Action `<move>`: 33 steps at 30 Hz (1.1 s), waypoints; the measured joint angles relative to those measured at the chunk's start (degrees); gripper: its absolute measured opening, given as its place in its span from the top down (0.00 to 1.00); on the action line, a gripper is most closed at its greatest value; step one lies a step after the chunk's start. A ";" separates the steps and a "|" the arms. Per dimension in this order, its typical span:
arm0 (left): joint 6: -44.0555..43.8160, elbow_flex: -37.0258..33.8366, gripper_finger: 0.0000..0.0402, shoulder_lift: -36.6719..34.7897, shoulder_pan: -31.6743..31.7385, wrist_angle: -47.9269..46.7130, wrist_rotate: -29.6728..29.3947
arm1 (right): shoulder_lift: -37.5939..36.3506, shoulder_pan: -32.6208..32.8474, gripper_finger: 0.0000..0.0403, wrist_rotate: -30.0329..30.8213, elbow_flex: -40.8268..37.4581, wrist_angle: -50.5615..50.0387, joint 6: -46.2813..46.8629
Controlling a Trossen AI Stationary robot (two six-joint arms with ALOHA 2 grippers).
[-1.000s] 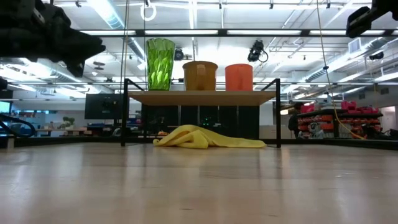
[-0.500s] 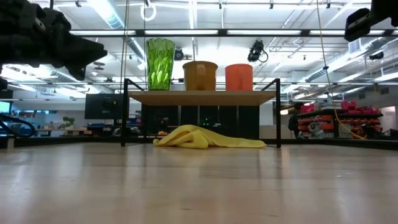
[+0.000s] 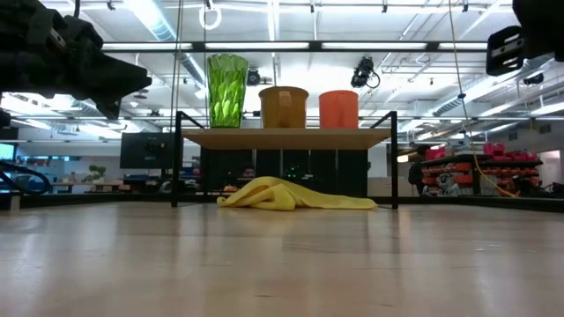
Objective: Stack small to large cups/mugs on shelf
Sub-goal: Return to Home Position
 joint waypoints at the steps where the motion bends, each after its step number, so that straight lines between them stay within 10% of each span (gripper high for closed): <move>1: 0.00 0.00 0.75 0.00 0.00 0.04 0.02 | 0.24 0.00 0.96 0.60 0.00 0.00 0.03; 9: 0.03 -0.02 0.77 0.00 0.00 0.26 0.06 | 0.22 -4.67 0.96 8.10 0.02 2.43 -0.28; 19: 0.00 -0.02 0.75 0.00 0.00 0.34 0.04 | 0.19 -20.92 0.96 -6.13 0.02 3.80 0.36; 33: 0.01 -0.04 0.75 0.00 0.00 0.37 -0.02 | 0.19 -29.03 0.96 -7.15 0.02 2.08 -2.89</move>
